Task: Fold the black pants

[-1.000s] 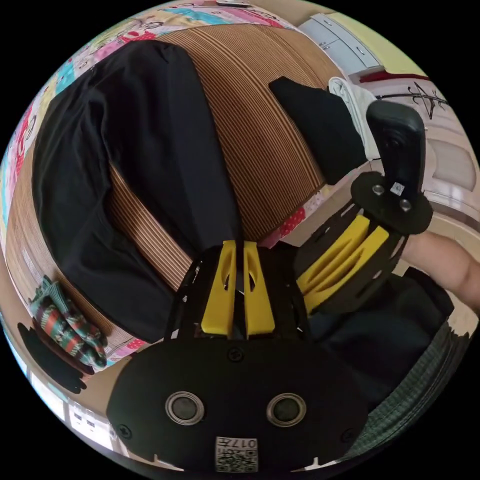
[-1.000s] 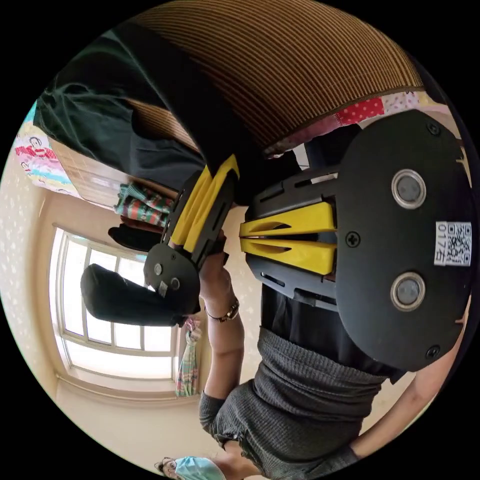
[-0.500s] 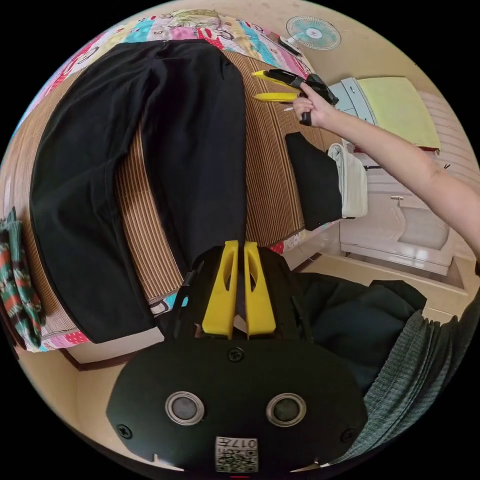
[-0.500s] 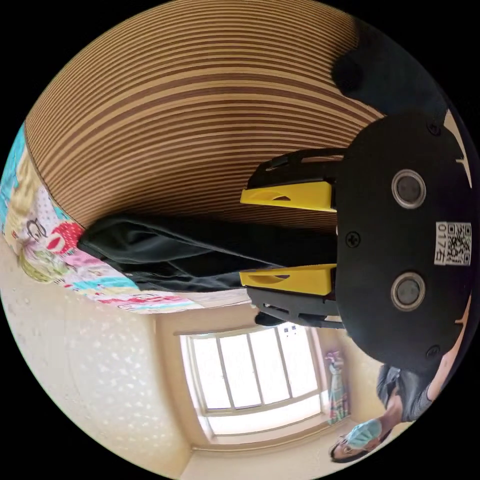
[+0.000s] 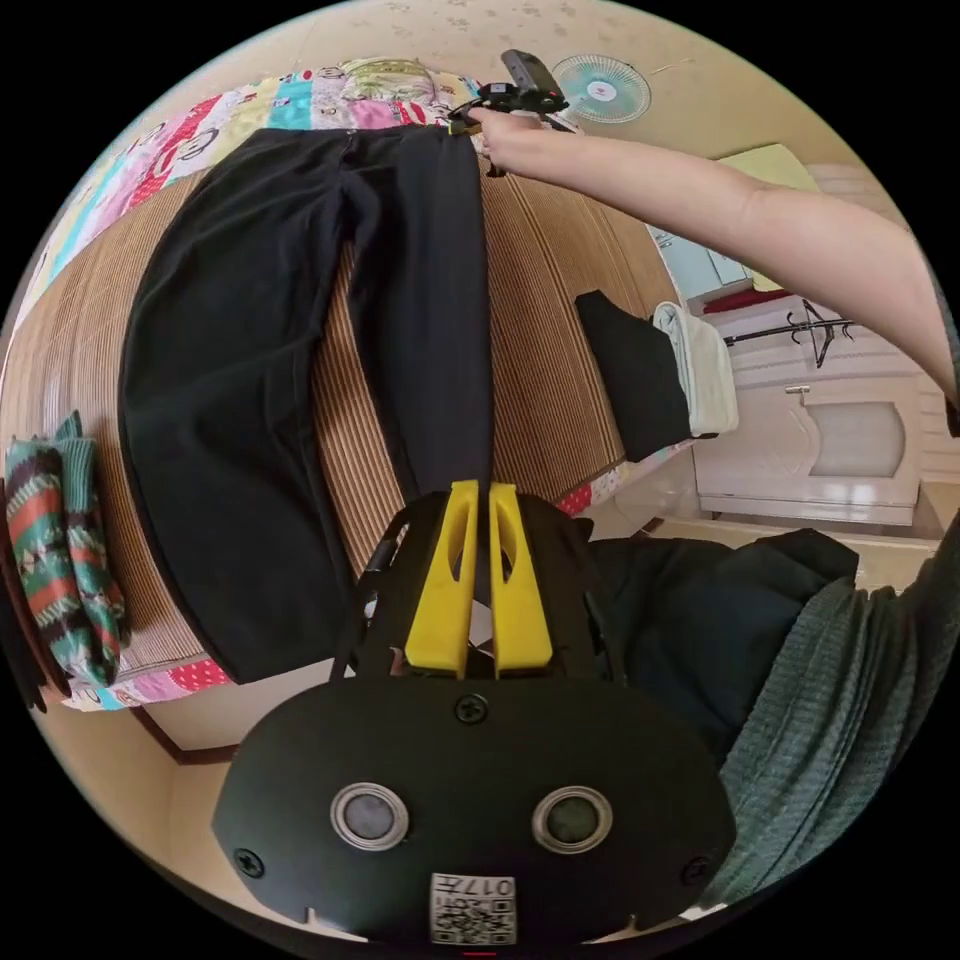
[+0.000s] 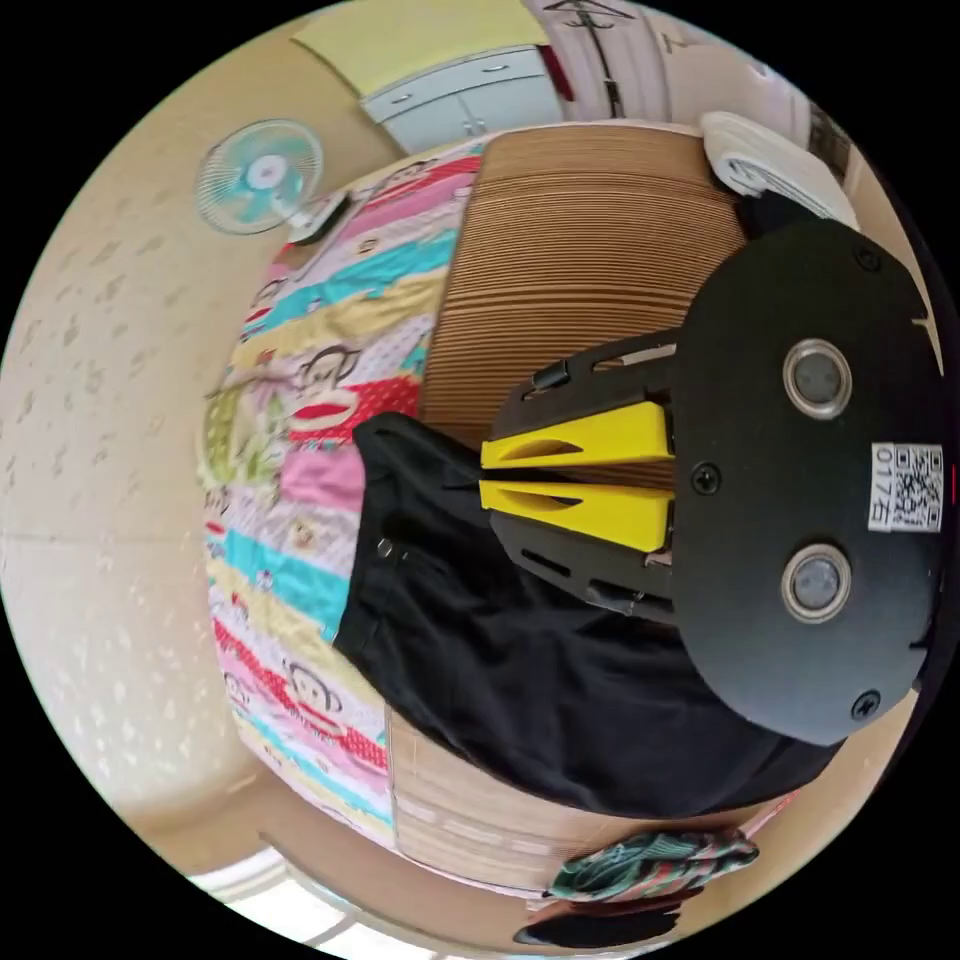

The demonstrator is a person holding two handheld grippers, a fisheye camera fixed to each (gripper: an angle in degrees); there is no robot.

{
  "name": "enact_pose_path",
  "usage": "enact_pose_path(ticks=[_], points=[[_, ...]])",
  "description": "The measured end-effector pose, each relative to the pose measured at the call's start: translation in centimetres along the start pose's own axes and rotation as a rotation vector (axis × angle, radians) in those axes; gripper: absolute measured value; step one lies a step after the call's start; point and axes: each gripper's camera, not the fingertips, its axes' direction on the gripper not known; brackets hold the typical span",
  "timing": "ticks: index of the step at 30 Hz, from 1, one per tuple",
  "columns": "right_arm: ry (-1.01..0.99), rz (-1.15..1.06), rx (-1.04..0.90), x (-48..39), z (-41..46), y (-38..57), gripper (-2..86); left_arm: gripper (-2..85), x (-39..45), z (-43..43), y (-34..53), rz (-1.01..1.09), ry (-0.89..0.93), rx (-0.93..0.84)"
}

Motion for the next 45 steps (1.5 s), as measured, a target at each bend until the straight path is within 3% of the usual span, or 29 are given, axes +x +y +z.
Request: enact_pose_path(ticks=[3, 7, 10, 15, 19, 23, 29, 36, 38, 40, 42, 44, 45], points=[[-0.156, -0.154, 0.078, -9.6, -3.2, -3.4, 3.1, 0.0, -3.7, -5.2, 3.9, -0.081, -0.109, 0.03], [-0.425, -0.28, -0.007, -18.9, -1.8, -6.4, 3.7, 0.1, -10.8, -7.9, 7.2, -0.221, -0.342, -0.07], [-0.45, -0.267, -0.048, -20.8, -0.5, -4.0, 4.5, 0.3, -15.9, -7.4, 8.2, -0.289, -0.319, -0.123], [-0.437, -0.301, -0.172, -19.0, 1.6, 8.7, 5.6, 0.4, -20.2, -6.8, 9.0, -0.313, -0.218, -0.186], [-0.553, -0.044, -0.434, -13.3, 4.5, 21.6, 6.5, 0.6, -19.9, -9.2, 8.7, -0.226, -0.165, -0.194], [-0.797, 0.286, -0.512, -9.3, 4.4, 31.4, 9.4, 1.1, -19.6, -11.5, 8.2, -0.182, -0.128, -0.216], [-0.846, 0.323, -0.562, -12.6, 5.1, 35.4, 11.4, 5.4, -19.1, -14.4, 6.8, -0.121, -0.179, -0.294], [-0.913, 0.238, -0.723, -13.0, 7.2, 31.5, 4.5, 2.0, -19.6, -18.0, 6.1, -0.098, -0.017, -0.386], [-1.172, 0.225, -0.635, -10.3, 4.5, 29.3, 3.8, 0.8, -17.9, -21.4, 6.9, -0.015, 0.188, -0.285], [-1.317, 0.226, -0.563, -7.6, 2.7, 28.5, 3.5, 0.0, -17.5, -24.2, 9.4, -0.019, 0.547, -0.149], [-1.272, 0.235, -0.609, -5.2, 2.8, 28.8, 3.3, -0.3, -18.1, -24.0, 11.4, -0.096, 0.591, -0.149], [-0.863, 0.314, -0.827, -3.2, 6.0, 30.8, 3.2, -0.4, -18.3, -22.8, 13.0, -0.153, 0.465, -0.197], [-0.79, 0.336, -0.892, -3.0, 7.0, 31.4, 3.2, -0.4, -18.4, -21.5, 13.3, -0.19, 0.463, -0.245]])
